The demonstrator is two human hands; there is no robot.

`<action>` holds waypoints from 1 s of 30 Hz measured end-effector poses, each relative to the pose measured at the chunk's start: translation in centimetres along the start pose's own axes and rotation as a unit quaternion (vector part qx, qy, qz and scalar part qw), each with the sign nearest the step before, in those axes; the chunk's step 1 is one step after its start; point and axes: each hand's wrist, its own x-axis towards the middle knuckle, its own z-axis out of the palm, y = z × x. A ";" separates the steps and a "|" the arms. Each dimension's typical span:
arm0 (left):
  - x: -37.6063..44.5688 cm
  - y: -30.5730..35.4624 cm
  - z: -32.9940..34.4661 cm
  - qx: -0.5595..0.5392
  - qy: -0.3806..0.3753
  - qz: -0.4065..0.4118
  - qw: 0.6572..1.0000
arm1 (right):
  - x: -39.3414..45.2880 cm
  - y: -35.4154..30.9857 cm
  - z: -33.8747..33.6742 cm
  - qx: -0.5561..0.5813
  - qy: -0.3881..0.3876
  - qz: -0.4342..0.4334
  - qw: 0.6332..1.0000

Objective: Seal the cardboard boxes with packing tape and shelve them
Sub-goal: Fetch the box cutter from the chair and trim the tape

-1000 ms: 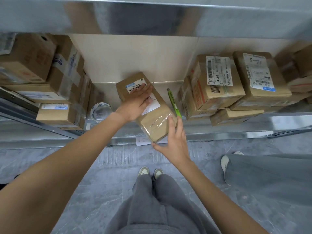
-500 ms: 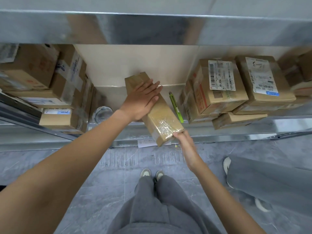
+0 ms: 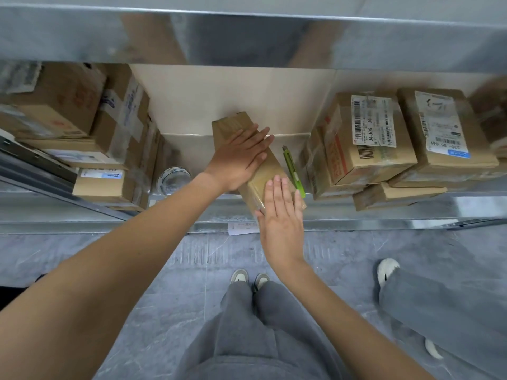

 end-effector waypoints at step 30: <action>-2.6 -1.7 2.0 -0.213 0.092 -0.140 0.963 | -2.7 4.6 -2.5 0.628 -0.187 0.501 0.565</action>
